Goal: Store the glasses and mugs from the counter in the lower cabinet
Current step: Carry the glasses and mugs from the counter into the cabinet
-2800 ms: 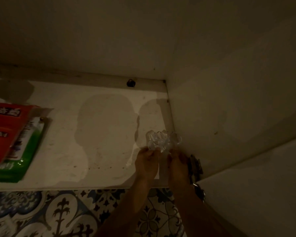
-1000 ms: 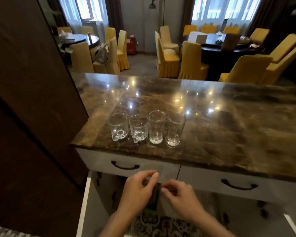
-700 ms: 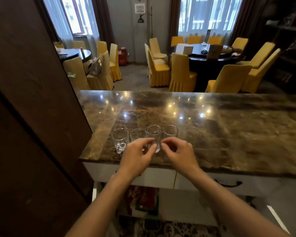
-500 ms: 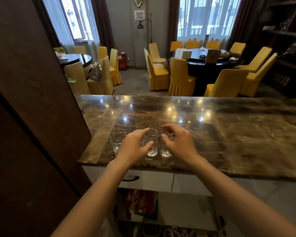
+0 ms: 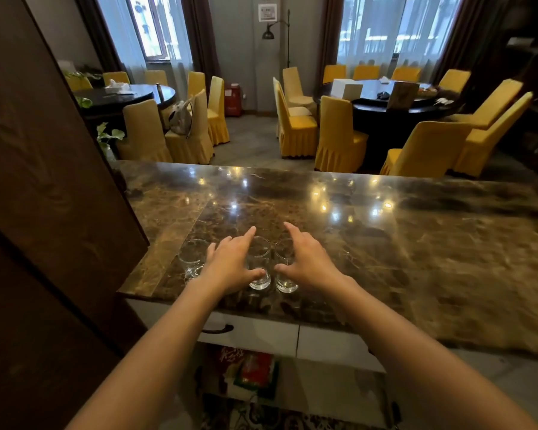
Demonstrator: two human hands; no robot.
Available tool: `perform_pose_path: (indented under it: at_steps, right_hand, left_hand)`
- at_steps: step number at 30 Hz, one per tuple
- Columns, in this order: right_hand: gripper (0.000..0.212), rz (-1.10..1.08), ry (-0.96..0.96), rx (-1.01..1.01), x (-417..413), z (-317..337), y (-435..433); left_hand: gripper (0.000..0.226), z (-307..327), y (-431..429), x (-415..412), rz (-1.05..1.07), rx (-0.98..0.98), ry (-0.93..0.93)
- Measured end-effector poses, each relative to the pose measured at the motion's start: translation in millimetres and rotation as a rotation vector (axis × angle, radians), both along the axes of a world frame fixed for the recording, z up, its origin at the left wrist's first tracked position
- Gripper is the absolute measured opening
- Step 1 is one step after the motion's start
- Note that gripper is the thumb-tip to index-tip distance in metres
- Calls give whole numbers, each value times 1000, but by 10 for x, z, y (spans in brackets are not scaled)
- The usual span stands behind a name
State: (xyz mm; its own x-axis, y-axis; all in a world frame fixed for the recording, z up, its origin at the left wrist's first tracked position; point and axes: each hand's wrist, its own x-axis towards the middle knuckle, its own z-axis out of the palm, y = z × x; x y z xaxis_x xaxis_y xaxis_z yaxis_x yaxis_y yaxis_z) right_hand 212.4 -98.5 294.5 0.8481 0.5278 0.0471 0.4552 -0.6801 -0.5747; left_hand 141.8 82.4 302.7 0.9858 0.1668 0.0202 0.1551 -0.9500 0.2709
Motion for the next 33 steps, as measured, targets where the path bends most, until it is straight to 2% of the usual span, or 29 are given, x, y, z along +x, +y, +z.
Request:
perform_pose_path:
  at_steps: [3,8,12,17,19,20,22,26,30,31,33]
  right_hand:
    - [97,-13,26,65,41,-84,-21]
    - [104,-78,103,193,61,-303,-12]
    - [106,-131,195,278,67,-521,-38]
    - [74,-200,159,424,57,-678,-90]
    - [69,-228,156,483,56,-684,-157]
    - [67,-244,160,518,59,-666,-203]
    - [63,-271,161,592,66,-595,-311]
    - [58,-274,160,741,57,-433,-532]
    - [53,-242,187,934,-71,-247,-687]
    - [50,-229,178,976,-137,-181,-705]
    - [48,-211,161,1044,-268,-63,-732]
  left_hand:
    - [97,-8,-48,73,24,11,2]
    - [92,-60,-62,171,33,94,36]
    - [87,-109,-119,234,36,143,-15]
    - [85,-104,-145,298,37,147,-86]
    - [85,-90,-134,308,44,103,-137]
    - [85,-66,-138,305,51,44,-182]
    - [84,-1,-145,274,71,-198,-297]
    - [94,171,-176,92,162,-937,-459]
    - [63,309,-329,-113,236,-1689,-633]
    - [56,320,-373,-164,229,-1797,-641]
    - [52,327,-460,-277,225,-1840,-620]
